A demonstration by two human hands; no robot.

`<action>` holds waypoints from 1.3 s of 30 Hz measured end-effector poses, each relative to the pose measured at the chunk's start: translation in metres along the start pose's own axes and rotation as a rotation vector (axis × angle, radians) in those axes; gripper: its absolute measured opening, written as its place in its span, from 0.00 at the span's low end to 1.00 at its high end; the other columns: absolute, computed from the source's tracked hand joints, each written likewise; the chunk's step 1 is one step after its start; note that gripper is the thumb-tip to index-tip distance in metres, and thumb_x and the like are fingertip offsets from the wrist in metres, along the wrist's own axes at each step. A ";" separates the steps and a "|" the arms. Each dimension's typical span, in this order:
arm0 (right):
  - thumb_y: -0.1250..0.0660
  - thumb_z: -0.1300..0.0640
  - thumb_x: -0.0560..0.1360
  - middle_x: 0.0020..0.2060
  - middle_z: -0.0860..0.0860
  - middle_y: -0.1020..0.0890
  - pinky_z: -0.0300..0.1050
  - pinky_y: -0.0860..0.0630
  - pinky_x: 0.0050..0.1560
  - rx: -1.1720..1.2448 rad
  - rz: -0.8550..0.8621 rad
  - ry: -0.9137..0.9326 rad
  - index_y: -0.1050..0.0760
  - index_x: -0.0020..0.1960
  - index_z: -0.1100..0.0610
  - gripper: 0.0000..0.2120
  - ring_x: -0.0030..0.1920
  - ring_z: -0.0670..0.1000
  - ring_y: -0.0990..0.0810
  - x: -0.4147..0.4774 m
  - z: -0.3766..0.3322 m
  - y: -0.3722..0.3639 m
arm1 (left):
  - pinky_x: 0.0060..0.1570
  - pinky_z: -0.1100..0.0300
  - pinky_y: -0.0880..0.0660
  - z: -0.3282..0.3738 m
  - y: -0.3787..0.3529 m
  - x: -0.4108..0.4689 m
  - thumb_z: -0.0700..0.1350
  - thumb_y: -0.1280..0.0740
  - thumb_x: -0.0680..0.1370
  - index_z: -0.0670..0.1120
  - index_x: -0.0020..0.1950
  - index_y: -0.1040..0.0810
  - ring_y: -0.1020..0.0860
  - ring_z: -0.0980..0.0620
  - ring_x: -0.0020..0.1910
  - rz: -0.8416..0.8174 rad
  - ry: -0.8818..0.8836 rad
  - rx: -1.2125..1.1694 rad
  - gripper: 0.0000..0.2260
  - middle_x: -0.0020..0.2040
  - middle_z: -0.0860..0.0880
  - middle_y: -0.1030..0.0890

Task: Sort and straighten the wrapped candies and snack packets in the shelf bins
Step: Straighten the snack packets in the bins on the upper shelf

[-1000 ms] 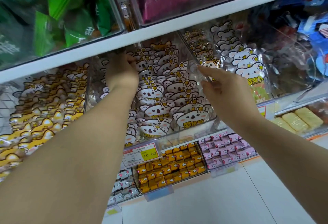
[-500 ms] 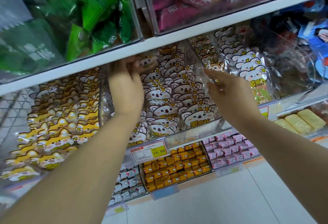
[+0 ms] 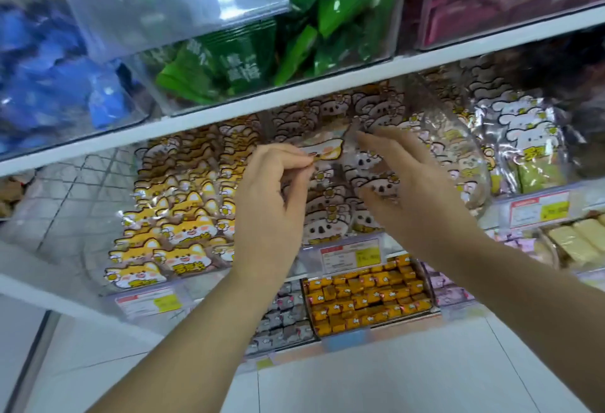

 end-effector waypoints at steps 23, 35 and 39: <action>0.39 0.60 0.79 0.33 0.41 0.23 0.27 0.33 0.28 0.246 0.208 -0.120 0.21 0.55 0.53 0.10 0.29 0.38 0.26 0.026 -0.034 -0.024 | 0.51 0.73 0.32 -0.035 0.020 0.026 0.45 0.33 0.77 0.48 0.62 0.24 0.25 0.54 0.55 -0.109 0.096 0.033 0.14 0.58 0.47 0.24; 0.41 0.51 0.80 0.34 0.56 0.19 0.40 0.34 0.25 0.361 0.278 -0.420 0.23 0.42 0.58 0.14 0.25 0.43 0.29 0.011 0.044 0.013 | 0.50 0.59 0.26 -0.048 -0.047 0.044 0.46 0.38 0.80 0.52 0.65 0.26 0.22 0.52 0.53 -0.254 0.290 0.050 0.14 0.56 0.51 0.19; 0.41 0.49 0.79 0.37 0.60 0.18 0.46 0.29 0.30 0.397 0.256 -0.450 0.23 0.45 0.59 0.14 0.32 0.54 0.23 0.011 0.066 0.020 | 0.48 0.77 0.35 -0.029 -0.066 0.056 0.44 0.37 0.80 0.49 0.66 0.25 0.27 0.59 0.56 -0.277 0.232 0.012 0.15 0.61 0.51 0.22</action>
Point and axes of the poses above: each hand's wrist, its own x-axis towards the middle knuckle, its own y-axis out of the back of the hand, z = x × y, the point moved 9 cm from there along x, towards the middle knuckle
